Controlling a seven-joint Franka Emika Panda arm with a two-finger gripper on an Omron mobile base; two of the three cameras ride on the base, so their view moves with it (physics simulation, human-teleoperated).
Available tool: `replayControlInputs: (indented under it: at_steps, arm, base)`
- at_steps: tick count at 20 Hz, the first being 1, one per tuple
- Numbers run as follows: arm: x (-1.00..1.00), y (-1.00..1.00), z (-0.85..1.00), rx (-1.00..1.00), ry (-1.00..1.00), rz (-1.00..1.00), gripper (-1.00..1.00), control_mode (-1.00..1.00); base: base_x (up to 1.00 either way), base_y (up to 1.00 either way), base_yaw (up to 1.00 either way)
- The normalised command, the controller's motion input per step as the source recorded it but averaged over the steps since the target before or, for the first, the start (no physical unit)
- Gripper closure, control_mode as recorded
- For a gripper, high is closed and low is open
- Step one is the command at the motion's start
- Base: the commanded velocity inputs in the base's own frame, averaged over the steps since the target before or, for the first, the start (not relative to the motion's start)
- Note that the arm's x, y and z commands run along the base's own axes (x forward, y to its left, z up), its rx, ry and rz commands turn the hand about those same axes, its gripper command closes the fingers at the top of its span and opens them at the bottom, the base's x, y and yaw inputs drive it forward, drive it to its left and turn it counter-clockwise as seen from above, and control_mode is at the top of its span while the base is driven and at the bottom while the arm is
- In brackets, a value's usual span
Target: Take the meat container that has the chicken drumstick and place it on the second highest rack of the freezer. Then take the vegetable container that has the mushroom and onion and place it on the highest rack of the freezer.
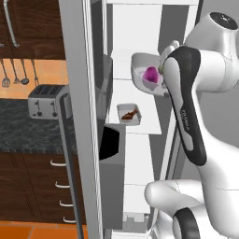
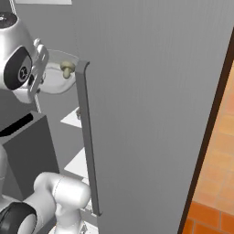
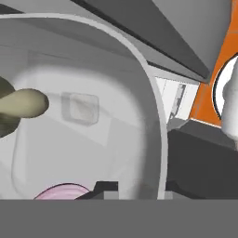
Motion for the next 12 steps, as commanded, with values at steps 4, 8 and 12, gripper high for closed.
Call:
replayControlInputs:
  at_steps: [4,8,12]
  arm:
    - [-0.23,0.0,0.15,0.0,-0.4,0.0,1.0,-1.0]
    - [-0.14,0.0,0.42,0.0,-0.29,0.0,1.0,-1.0]
    - [0.47,0.0,0.12,0.0,-0.04,0.0,1.0,-1.0]
  base:
    - [0.0,0.0,0.0]
    - [0.0,0.0,0.0]
    - [0.0,0.0,0.0]
